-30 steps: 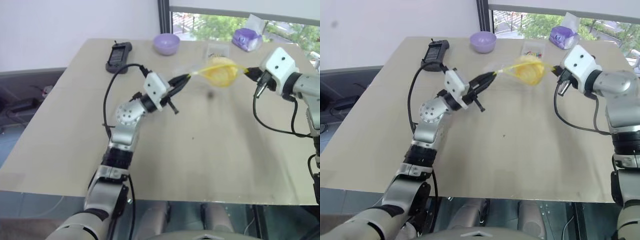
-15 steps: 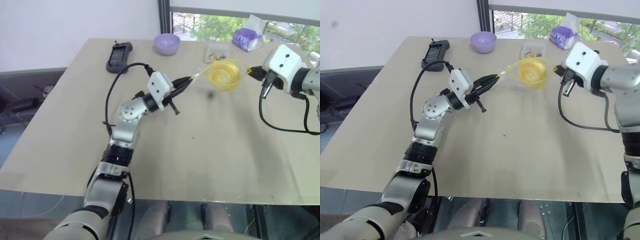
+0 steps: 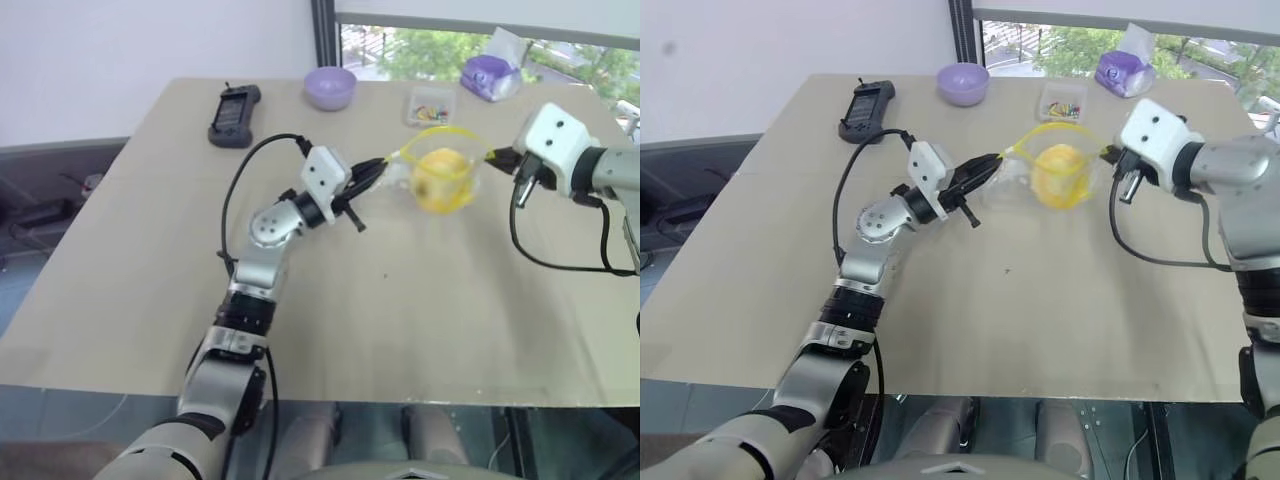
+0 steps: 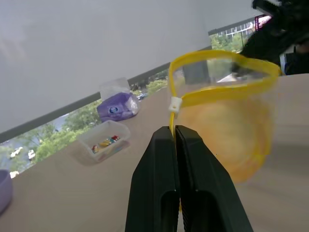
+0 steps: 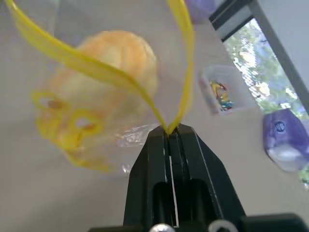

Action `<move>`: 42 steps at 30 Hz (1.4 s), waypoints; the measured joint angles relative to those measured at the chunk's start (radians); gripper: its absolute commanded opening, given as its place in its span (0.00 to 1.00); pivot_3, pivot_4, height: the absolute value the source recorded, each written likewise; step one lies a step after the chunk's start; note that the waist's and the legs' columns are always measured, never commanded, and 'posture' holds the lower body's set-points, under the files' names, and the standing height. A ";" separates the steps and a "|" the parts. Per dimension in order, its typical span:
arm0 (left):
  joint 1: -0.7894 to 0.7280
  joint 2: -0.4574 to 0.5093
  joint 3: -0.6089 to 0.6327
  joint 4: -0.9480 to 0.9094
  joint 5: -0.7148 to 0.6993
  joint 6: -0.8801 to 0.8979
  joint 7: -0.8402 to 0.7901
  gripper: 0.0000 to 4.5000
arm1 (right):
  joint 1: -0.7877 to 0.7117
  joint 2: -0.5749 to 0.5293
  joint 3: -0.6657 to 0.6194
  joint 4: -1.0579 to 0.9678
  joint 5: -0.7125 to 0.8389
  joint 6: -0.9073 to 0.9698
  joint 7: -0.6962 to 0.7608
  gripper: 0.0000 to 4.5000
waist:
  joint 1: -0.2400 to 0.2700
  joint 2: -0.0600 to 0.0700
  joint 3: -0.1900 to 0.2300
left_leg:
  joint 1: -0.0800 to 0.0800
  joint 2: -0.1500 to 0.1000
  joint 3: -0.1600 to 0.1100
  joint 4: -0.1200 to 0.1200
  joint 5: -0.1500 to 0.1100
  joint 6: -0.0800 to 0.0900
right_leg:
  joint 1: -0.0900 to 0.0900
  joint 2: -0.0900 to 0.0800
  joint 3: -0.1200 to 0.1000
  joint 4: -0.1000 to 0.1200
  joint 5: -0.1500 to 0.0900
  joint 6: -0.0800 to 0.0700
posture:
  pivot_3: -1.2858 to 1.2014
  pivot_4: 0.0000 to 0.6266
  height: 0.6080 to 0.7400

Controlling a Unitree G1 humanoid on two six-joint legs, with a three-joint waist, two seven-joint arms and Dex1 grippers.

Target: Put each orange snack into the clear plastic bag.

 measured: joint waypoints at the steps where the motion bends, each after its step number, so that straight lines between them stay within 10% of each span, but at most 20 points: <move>1: 0.000 -0.001 0.003 0.000 -0.007 0.010 0.001 0.00 | 0.011 -0.013 0.002 -0.021 0.017 0.011 0.030 0.01 | 0.003 0.000 0.000 | 0.000 0.000 -0.001 0.000 0.000 0.000 | 0.000 0.000 -0.001 0.000 0.000 0.000 | 0.52 0.24 1.00; 15: -0.099 0.044 -0.035 -0.079 0.050 0.380 0.129 0.00 | -0.116 0.060 0.007 0.147 -0.052 0.025 -0.155 0.01 | 0.000 0.000 0.003 | 0.000 0.000 -0.001 0.001 0.000 0.000 | -0.001 0.000 0.000 0.003 0.001 0.001 | 0.52 0.24 1.00; 22: -0.016 0.161 -0.119 -0.239 0.044 0.654 0.037 0.00 | 0.099 -0.037 0.036 -0.034 0.060 0.113 0.068 0.01 | -0.007 0.001 0.004 | -0.002 -0.001 0.003 -0.001 -0.002 0.004 | -0.001 -0.003 0.000 -0.002 0.001 0.001 | 0.52 0.24 1.00; 30: -0.155 0.117 -0.054 -0.230 0.051 0.608 0.129 0.00 | -0.114 0.049 -0.003 0.086 0.000 0.042 -0.127 0.01 | -0.002 0.001 0.008 | 0.002 0.001 0.007 0.000 0.001 -0.001 | -0.001 0.001 0.001 0.000 0.003 0.000 | 0.52 0.24 1.00; 37: 0.012 0.207 -0.158 -0.327 0.012 0.793 -0.010 0.00 | 0.122 -0.073 0.053 -0.091 0.102 0.162 0.093 0.01 | -0.005 0.002 0.010 | -0.018 0.000 0.007 0.008 -0.002 0.004 | -0.018 -0.003 0.002 0.002 0.003 0.000 | 0.52 0.24 1.00; 42: -0.136 0.069 -0.055 -0.228 0.034 0.555 0.180 0.00 | -0.096 0.067 0.016 0.088 0.016 0.045 -0.155 0.01 | 0.000 0.001 0.011 | -0.014 0.001 0.008 0.015 -0.001 0.001 | -0.017 -0.001 0.003 0.012 0.005 0.002 | 0.52 0.24 1.00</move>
